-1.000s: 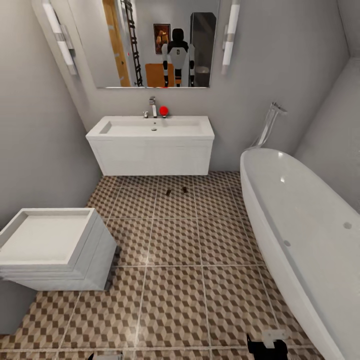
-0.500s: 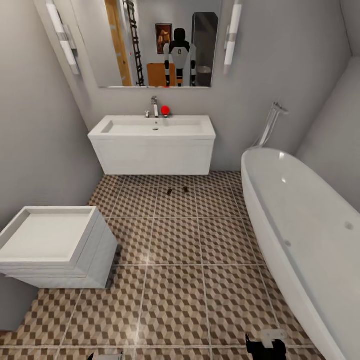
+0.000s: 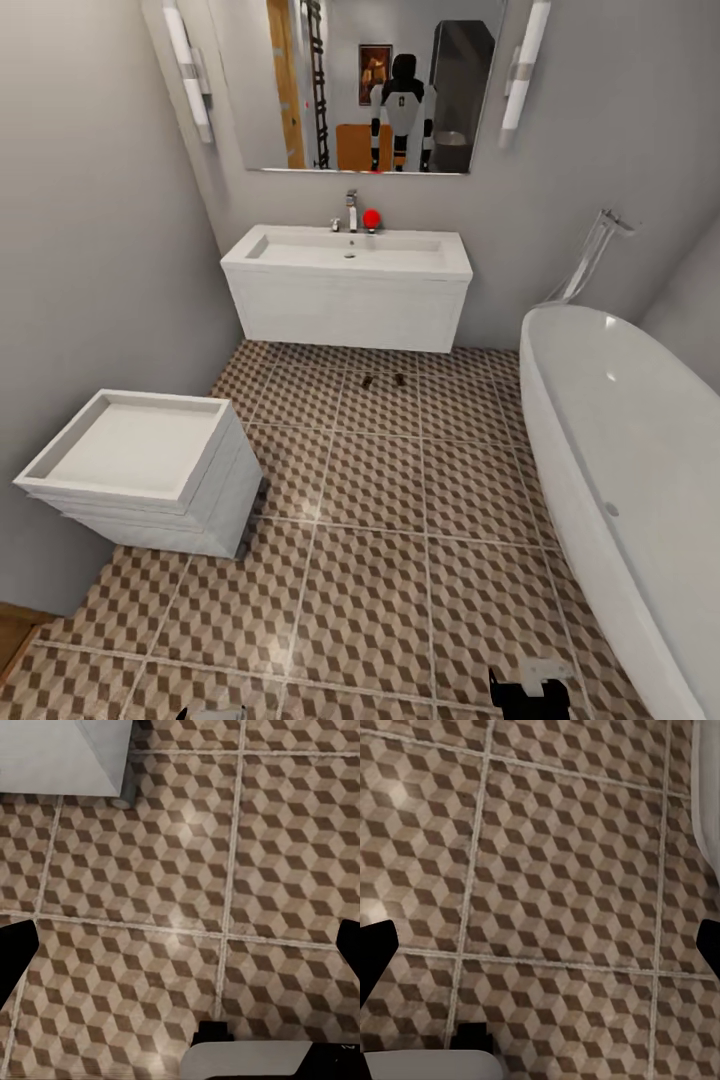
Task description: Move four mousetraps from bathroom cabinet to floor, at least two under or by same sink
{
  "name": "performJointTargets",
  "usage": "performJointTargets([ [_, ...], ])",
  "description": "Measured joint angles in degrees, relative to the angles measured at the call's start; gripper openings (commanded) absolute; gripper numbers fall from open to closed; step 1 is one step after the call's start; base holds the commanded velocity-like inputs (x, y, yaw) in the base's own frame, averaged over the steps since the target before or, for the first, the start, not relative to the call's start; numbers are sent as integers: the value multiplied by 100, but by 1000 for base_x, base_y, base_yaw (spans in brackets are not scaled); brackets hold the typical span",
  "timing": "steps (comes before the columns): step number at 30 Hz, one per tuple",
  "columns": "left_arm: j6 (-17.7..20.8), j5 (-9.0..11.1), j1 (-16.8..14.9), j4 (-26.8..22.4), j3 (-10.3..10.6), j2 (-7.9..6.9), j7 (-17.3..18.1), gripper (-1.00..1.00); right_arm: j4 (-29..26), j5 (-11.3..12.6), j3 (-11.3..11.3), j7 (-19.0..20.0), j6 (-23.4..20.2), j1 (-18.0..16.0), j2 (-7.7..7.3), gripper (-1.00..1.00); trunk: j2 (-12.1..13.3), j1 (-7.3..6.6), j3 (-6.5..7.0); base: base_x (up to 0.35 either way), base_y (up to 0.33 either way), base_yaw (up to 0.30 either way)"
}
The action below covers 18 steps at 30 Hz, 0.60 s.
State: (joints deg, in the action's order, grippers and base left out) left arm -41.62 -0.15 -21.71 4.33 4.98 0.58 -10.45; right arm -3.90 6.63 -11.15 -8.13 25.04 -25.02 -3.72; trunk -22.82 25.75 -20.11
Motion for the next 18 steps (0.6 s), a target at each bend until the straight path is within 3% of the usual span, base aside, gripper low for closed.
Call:
performJointTargets([
  [18, 0, -1, 0, 1, 0, 9, 0, 100, 3, -20, -7, -4, 5, 0, 0, 100, 0, 0, -3, 0, 0, 15],
])
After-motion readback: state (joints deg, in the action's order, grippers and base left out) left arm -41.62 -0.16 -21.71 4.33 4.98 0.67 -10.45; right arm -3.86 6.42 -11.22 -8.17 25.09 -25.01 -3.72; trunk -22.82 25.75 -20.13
